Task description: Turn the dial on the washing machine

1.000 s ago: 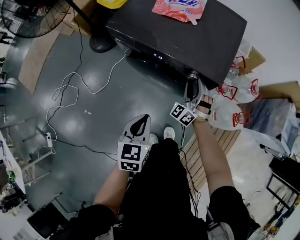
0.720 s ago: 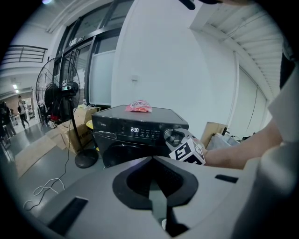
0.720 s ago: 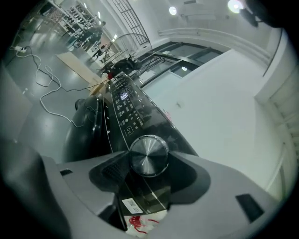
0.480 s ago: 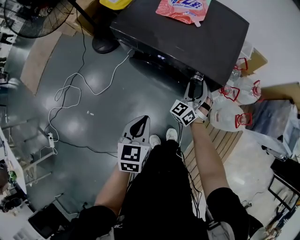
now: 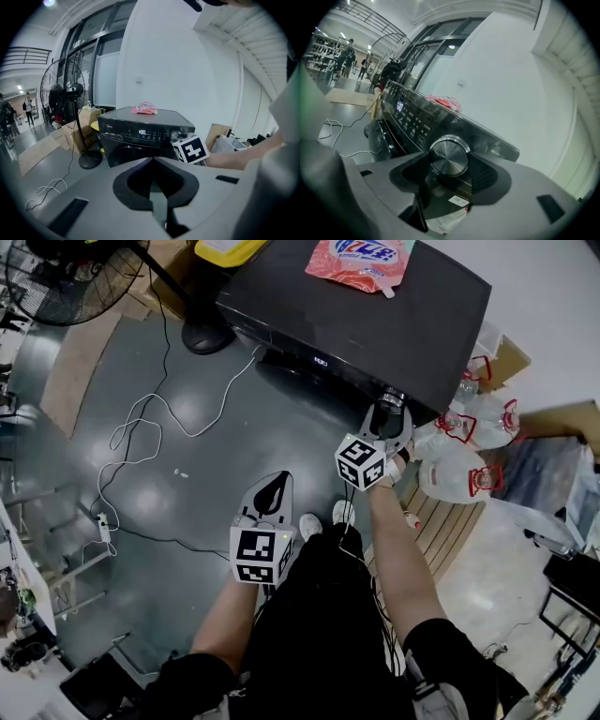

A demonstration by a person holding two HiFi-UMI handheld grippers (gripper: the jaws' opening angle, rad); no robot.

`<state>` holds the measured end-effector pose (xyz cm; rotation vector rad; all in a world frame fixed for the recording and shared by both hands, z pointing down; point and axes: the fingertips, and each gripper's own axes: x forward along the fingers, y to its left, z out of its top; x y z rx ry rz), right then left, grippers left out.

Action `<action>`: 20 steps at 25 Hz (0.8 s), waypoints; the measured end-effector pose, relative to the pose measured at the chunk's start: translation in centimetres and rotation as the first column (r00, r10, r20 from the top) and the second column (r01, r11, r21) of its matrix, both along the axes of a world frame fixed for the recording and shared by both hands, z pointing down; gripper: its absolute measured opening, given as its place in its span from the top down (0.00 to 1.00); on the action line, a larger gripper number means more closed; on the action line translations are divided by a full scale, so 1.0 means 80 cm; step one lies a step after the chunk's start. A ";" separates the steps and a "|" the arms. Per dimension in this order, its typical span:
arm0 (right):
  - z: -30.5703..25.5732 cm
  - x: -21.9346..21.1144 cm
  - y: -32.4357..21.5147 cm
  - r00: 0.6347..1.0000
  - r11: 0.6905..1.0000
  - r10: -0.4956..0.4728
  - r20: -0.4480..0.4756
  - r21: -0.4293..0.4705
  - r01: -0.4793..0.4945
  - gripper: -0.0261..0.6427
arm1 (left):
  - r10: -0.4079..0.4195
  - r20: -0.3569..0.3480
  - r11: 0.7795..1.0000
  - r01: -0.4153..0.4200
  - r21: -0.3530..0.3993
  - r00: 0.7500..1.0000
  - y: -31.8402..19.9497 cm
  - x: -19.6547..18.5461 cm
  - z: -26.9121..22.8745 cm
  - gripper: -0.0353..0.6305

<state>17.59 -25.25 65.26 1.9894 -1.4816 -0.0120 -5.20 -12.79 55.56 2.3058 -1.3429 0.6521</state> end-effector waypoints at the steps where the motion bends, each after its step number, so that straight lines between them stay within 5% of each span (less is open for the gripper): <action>1: 0.000 0.000 0.000 1.000 1.000 0.000 0.003 0.000 0.000 0.56 | -0.001 0.001 1.000 0.001 0.001 1.000 -0.001 -0.001 0.000 0.93; 14: 0.000 0.002 -0.001 0.999 1.000 0.014 0.046 -0.007 -0.014 0.56 | -0.020 -0.003 1.000 0.020 0.004 1.000 -0.013 -0.012 -0.001 0.93; 17: -0.001 0.003 -0.001 0.984 0.999 0.049 0.174 -0.006 -0.049 0.56 | -0.025 -0.001 1.000 0.025 0.004 1.000 -0.015 -0.017 -0.001 0.93; 20: -0.001 0.006 -0.001 0.928 0.995 0.084 0.362 0.016 -0.096 0.56 | -0.030 -0.001 1.000 0.030 0.006 1.000 -0.014 -0.023 -0.003 0.93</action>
